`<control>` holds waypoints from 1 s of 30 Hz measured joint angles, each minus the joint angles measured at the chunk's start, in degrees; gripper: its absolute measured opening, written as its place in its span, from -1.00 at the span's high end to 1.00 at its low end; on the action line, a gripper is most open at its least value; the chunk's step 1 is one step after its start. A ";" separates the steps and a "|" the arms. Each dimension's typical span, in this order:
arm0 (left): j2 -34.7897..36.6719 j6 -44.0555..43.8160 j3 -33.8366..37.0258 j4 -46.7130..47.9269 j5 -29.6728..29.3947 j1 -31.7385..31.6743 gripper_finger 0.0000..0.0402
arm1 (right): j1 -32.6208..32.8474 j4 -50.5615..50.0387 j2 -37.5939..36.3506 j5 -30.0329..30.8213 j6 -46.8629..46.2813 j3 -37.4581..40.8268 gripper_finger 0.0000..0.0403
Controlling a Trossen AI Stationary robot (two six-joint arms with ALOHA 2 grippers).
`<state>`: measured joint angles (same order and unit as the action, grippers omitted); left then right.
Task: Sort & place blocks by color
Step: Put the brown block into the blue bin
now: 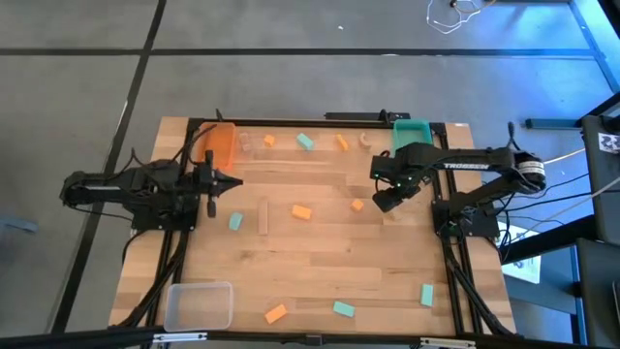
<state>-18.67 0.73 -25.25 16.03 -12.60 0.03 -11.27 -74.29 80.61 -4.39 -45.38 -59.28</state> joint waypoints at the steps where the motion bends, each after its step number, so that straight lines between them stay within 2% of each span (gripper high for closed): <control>1: -1.05 -0.02 -1.14 0.02 0.00 0.00 1.00 | -0.11 0.18 0.59 -0.02 0.77 0.46 0.31; 10: -8.52 -0.07 -10.68 6.25 -0.47 0.00 1.00 | -1.00 4.27 2.99 -0.47 3.63 3.42 0.31; 15: -11.26 -0.13 -14.14 9.22 -2.73 -0.02 1.00 | -1.00 4.44 3.06 0.20 7.04 3.42 0.32; 23: -13.02 1.25 -15.94 9.29 -3.41 0.00 1.00 | -1.00 4.55 3.06 0.23 10.49 3.42 0.24; 30: -13.27 1.22 -15.94 9.27 -3.41 -0.01 1.00 | -1.00 6.40 4.28 -0.43 11.22 3.42 0.05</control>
<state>-31.94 1.96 -41.19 25.30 -16.01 0.02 -12.27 -67.88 84.89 -4.82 -34.16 -55.86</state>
